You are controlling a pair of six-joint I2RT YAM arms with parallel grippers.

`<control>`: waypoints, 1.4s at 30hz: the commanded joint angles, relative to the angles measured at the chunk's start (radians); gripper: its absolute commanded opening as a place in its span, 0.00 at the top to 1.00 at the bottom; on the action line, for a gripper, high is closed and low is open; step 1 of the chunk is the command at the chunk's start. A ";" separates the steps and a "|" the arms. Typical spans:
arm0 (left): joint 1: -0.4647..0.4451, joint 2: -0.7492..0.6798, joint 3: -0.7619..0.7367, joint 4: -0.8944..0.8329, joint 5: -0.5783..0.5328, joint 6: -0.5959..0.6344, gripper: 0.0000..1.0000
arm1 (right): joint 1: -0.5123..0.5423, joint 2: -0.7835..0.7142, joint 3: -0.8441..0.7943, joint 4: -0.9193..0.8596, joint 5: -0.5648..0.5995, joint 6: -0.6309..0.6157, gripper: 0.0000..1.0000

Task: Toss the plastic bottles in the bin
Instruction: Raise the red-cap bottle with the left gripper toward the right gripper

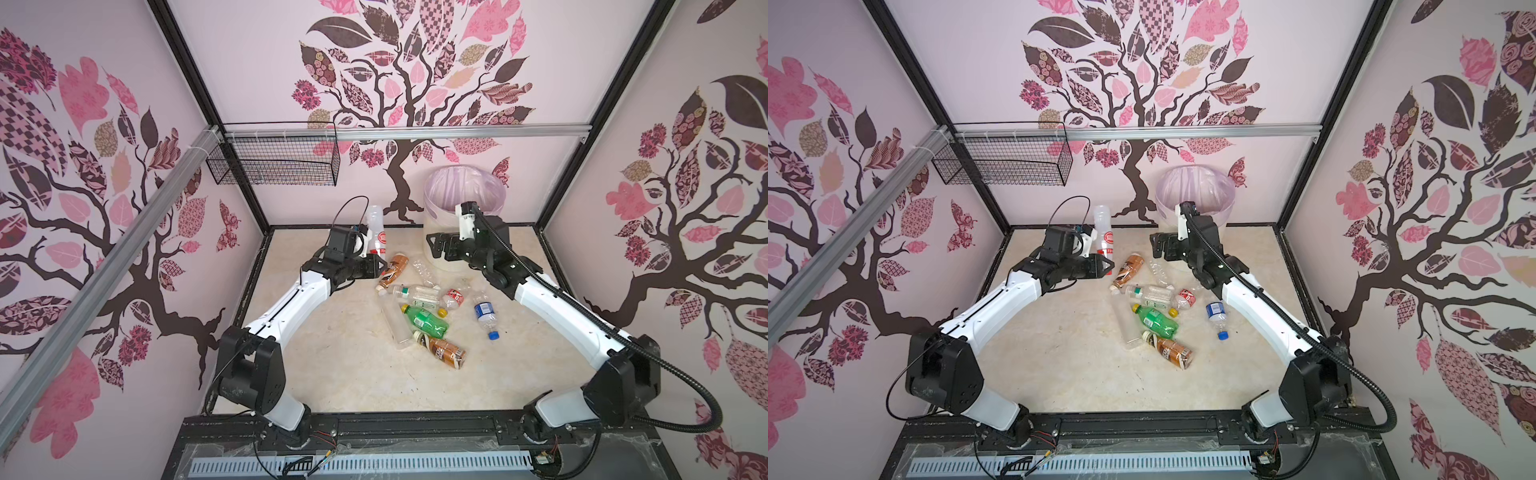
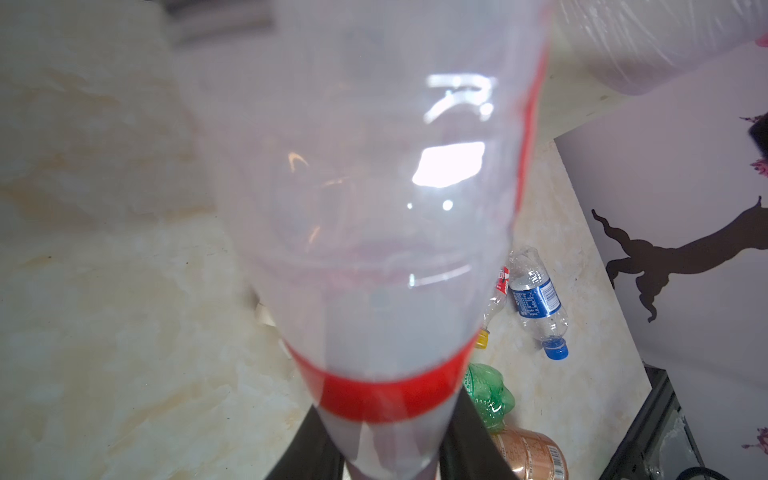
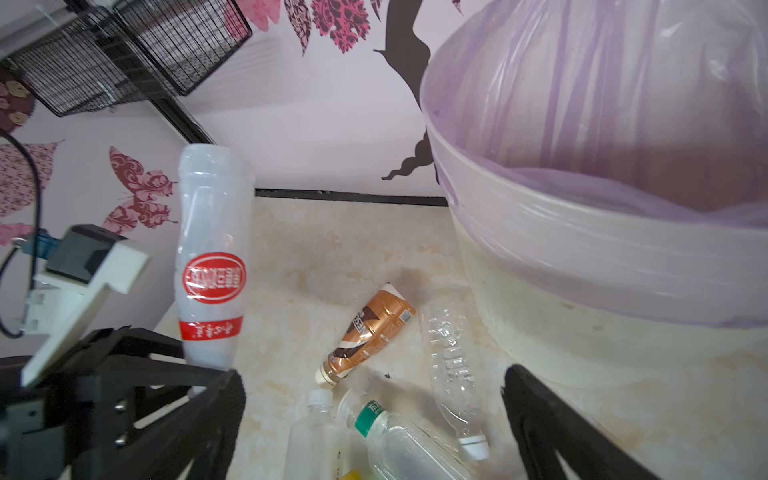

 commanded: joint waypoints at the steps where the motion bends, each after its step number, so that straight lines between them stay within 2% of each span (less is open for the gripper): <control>1: -0.058 -0.050 -0.029 0.040 0.016 0.057 0.68 | 0.001 0.026 0.097 -0.001 -0.066 0.036 0.01; 5: -0.108 -0.089 -0.048 0.049 -0.019 0.092 0.68 | 0.002 0.075 0.184 -0.016 -0.102 0.072 0.01; 13: -0.133 -0.117 -0.073 0.089 0.010 0.093 0.68 | 0.002 0.123 0.272 -0.007 -0.150 0.127 0.05; 25: -0.169 -0.122 -0.075 0.086 -0.004 0.110 0.68 | 0.005 0.213 0.292 0.061 -0.284 0.248 0.15; 40: -0.188 -0.117 -0.073 0.081 -0.004 0.116 0.68 | 0.045 0.314 0.383 0.047 -0.338 0.261 0.22; 42: -0.190 -0.118 -0.071 0.080 -0.008 0.118 0.68 | 0.046 0.320 0.386 0.046 -0.342 0.263 0.26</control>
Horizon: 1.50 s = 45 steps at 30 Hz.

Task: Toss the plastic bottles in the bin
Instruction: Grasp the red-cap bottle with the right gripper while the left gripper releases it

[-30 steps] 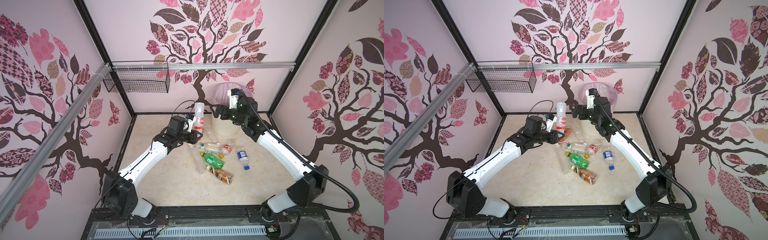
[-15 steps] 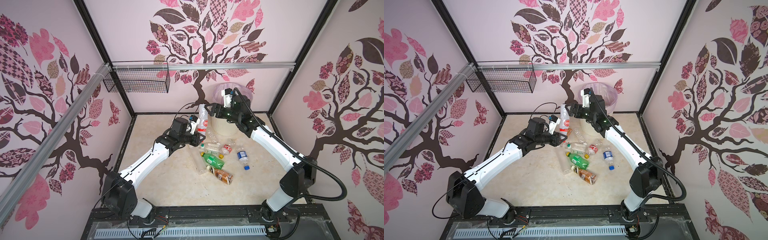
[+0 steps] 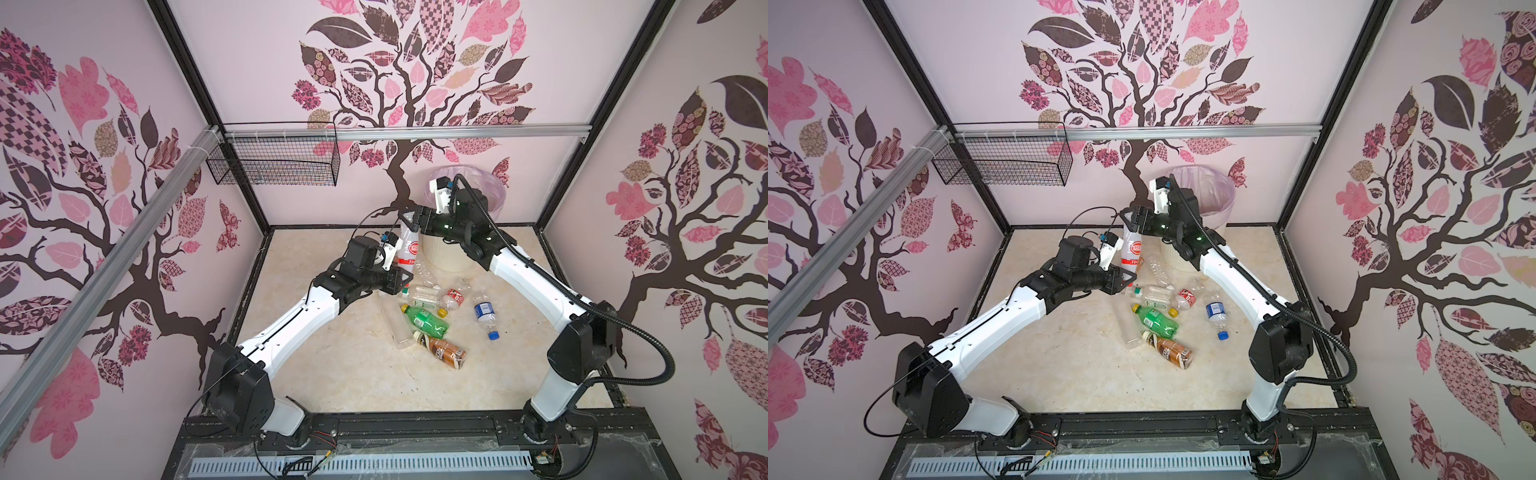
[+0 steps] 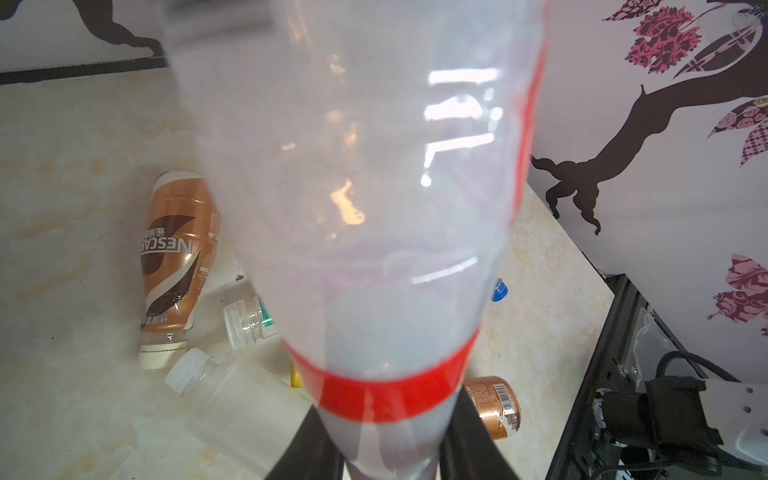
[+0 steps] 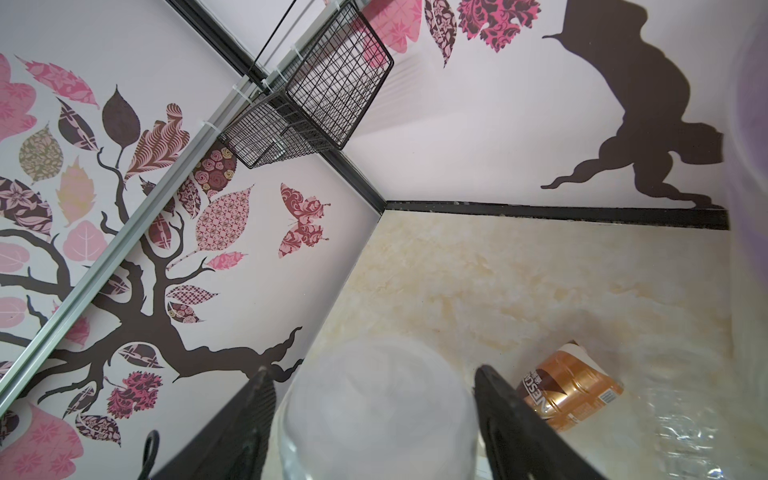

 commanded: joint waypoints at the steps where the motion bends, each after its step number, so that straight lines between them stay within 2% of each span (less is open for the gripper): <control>1: -0.004 -0.014 -0.021 0.020 -0.009 0.019 0.68 | 0.007 0.027 0.039 0.000 -0.020 0.007 0.28; 14: -0.003 -0.012 -0.022 0.020 -0.021 0.018 0.64 | 0.007 -0.003 -0.007 -0.005 0.023 -0.024 0.51; 17: -0.005 -0.012 -0.020 0.019 -0.029 0.018 0.61 | 0.006 -0.006 -0.010 -0.008 0.034 -0.030 0.53; 26: -0.003 -0.025 -0.024 0.020 -0.053 0.012 0.42 | 0.003 -0.041 -0.028 -0.027 0.129 -0.095 0.55; 30: -0.003 -0.046 -0.032 0.025 -0.075 0.012 0.30 | -0.017 -0.073 -0.029 -0.020 0.191 -0.120 0.56; 35: -0.004 -0.077 -0.039 0.045 -0.113 -0.008 0.02 | -0.045 -0.109 0.044 -0.040 0.302 -0.202 0.56; 40: -0.005 -0.068 0.049 0.026 -0.102 -0.032 0.02 | -0.048 -0.133 0.215 -0.067 0.473 -0.352 0.56; 45: -0.006 -0.045 0.190 -0.009 -0.121 -0.031 0.02 | -0.049 -0.204 0.258 0.092 0.635 -0.507 0.54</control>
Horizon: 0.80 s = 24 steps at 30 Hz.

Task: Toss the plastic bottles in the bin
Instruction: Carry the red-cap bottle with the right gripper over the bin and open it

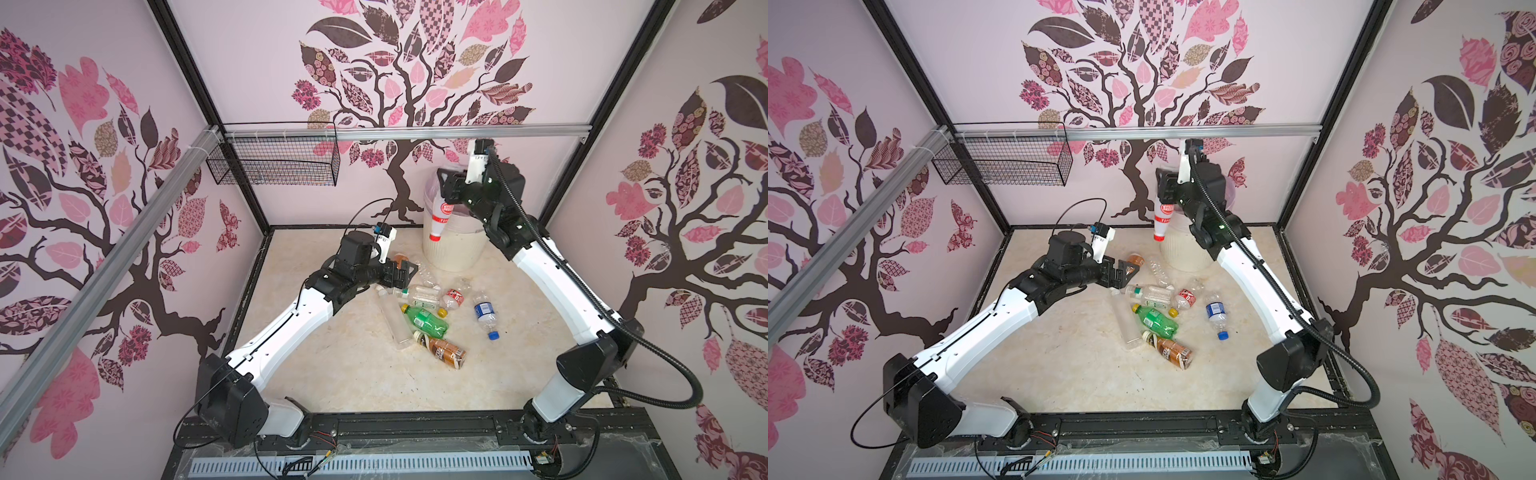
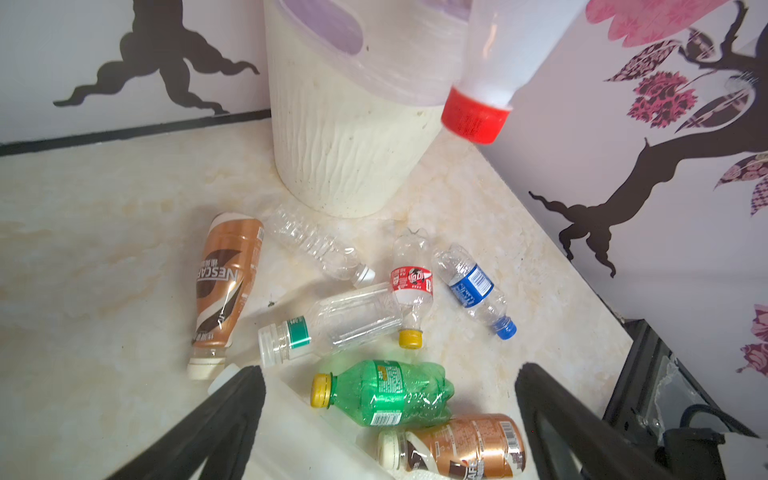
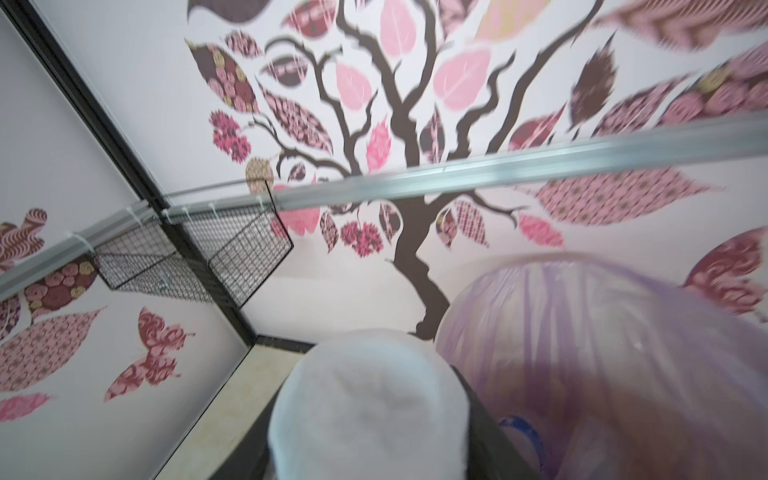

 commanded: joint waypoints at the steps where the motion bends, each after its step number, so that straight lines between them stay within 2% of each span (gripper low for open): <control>1: -0.005 0.008 0.132 -0.002 -0.012 0.004 0.02 | 0.002 -0.102 0.059 0.155 0.161 -0.163 0.54; 6: -0.009 0.013 0.204 0.000 -0.016 0.014 0.02 | 0.002 -0.159 0.051 0.373 0.242 -0.309 0.52; 11: -0.015 0.005 0.191 0.010 -0.018 0.015 0.02 | -0.006 -0.152 0.062 0.522 0.268 -0.407 0.51; 18: -0.017 -0.003 0.145 0.019 -0.034 0.012 0.02 | -0.109 0.034 0.081 0.416 0.255 -0.278 0.50; 20: -0.017 -0.001 0.137 0.023 -0.034 0.009 0.02 | -0.139 0.108 0.070 0.360 0.232 -0.220 0.44; 21: -0.018 0.001 0.134 0.021 -0.032 0.008 0.02 | -0.143 0.158 0.099 0.302 0.226 -0.212 0.37; 24: -0.016 0.012 0.132 0.007 -0.026 0.010 0.02 | -0.143 0.256 0.219 0.140 0.258 -0.195 0.07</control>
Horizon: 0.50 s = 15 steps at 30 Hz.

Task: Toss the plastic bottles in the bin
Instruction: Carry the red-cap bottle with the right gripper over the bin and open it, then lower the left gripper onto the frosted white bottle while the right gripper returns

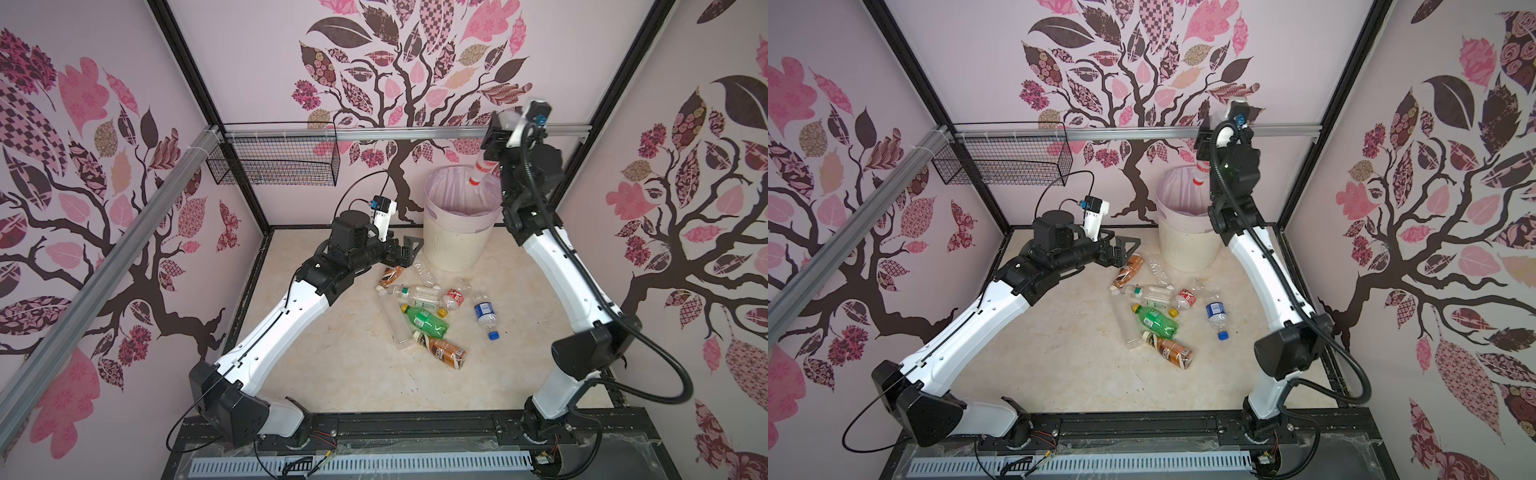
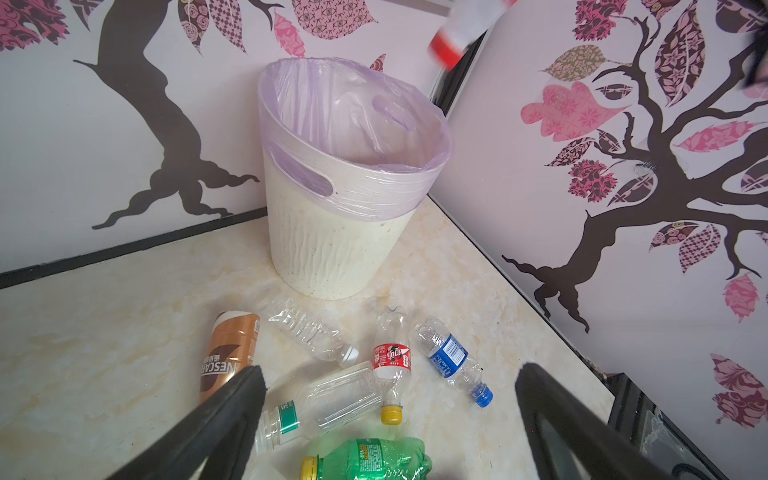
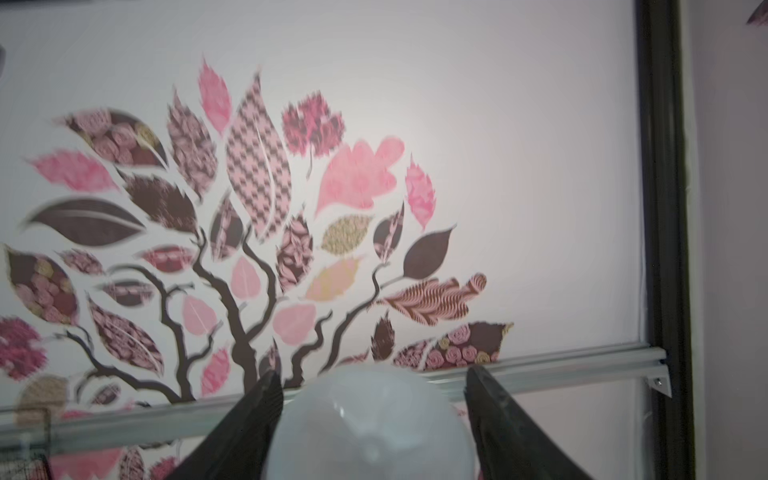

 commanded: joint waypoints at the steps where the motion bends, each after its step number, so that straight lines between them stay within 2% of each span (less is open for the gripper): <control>1: -0.005 0.012 -0.027 -0.002 -0.002 0.010 0.02 | -0.002 0.069 0.088 -0.185 0.023 0.050 0.01; 4: -0.005 0.016 -0.041 -0.001 -0.014 0.010 0.02 | -0.002 0.027 0.052 -0.137 0.008 0.049 0.01; 9: -0.005 0.051 -0.037 -0.007 -0.026 -0.018 0.02 | -0.002 0.014 0.077 -0.169 0.015 0.032 0.00; 15: -0.004 0.095 -0.018 -0.077 -0.135 -0.048 0.02 | -0.002 -0.039 0.006 -0.176 -0.008 0.069 0.01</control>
